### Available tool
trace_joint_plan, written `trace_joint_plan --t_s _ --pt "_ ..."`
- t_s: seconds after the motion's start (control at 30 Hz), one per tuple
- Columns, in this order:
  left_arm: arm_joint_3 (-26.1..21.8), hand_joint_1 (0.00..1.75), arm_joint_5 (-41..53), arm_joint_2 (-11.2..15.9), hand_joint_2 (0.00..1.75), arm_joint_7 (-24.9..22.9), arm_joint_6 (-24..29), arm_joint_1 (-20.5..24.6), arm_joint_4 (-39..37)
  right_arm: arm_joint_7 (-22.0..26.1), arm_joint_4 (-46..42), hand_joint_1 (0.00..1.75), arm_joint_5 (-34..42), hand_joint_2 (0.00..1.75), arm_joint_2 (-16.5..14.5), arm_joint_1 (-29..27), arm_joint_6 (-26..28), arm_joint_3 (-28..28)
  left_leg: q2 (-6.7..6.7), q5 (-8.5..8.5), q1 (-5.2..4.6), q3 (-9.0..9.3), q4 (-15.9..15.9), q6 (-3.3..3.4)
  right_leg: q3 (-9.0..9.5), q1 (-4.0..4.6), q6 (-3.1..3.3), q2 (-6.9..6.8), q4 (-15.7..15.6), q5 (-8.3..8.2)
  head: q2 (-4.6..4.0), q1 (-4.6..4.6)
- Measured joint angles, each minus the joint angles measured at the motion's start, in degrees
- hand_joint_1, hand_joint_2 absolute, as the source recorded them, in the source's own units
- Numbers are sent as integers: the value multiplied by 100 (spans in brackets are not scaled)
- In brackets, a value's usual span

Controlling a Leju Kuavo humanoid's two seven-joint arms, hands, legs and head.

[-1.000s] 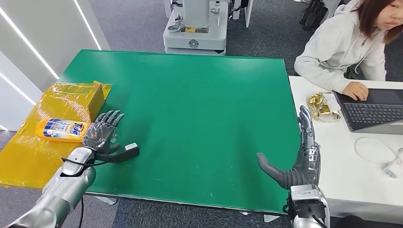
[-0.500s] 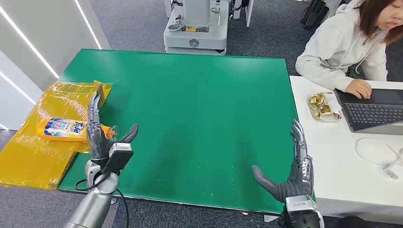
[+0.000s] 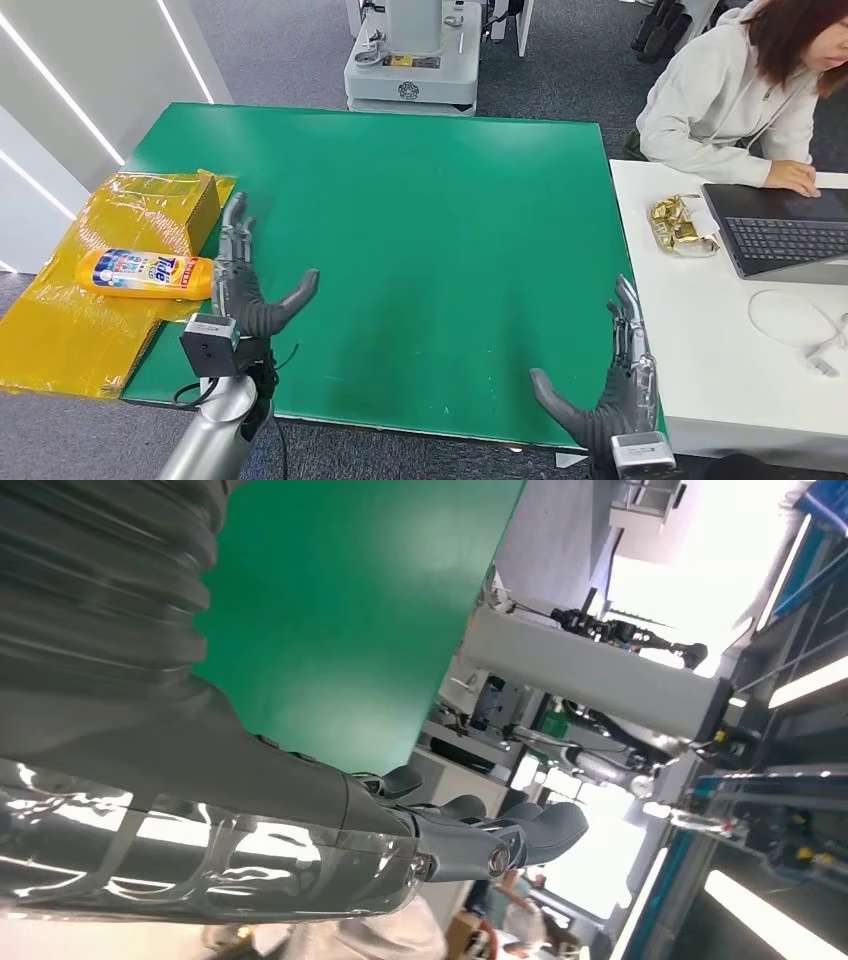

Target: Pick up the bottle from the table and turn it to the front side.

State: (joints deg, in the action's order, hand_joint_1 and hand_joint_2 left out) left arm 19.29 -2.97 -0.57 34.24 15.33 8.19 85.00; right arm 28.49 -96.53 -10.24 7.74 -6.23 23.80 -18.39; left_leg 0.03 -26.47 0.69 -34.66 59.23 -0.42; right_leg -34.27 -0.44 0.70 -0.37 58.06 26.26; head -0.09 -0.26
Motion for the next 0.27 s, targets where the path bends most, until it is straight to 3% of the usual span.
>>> trace_joint_plan --t_s 0.1,0.27 --pt "323 0 -740 -115 175 -477 -1030 15 -245 63 43 0 234 175 -89 -121 188 -76 3 -2 -2 -1 0 3 -1 -2 -2 4 -2 0 0 1" --pt "647 0 -978 -237 175 -548 -1579 75 -673 -43 105 0 241 175 -301 -211 344 -215 5 -3 -2 2 1 4 -1 -2 -2 7 -2 0 0 -1"
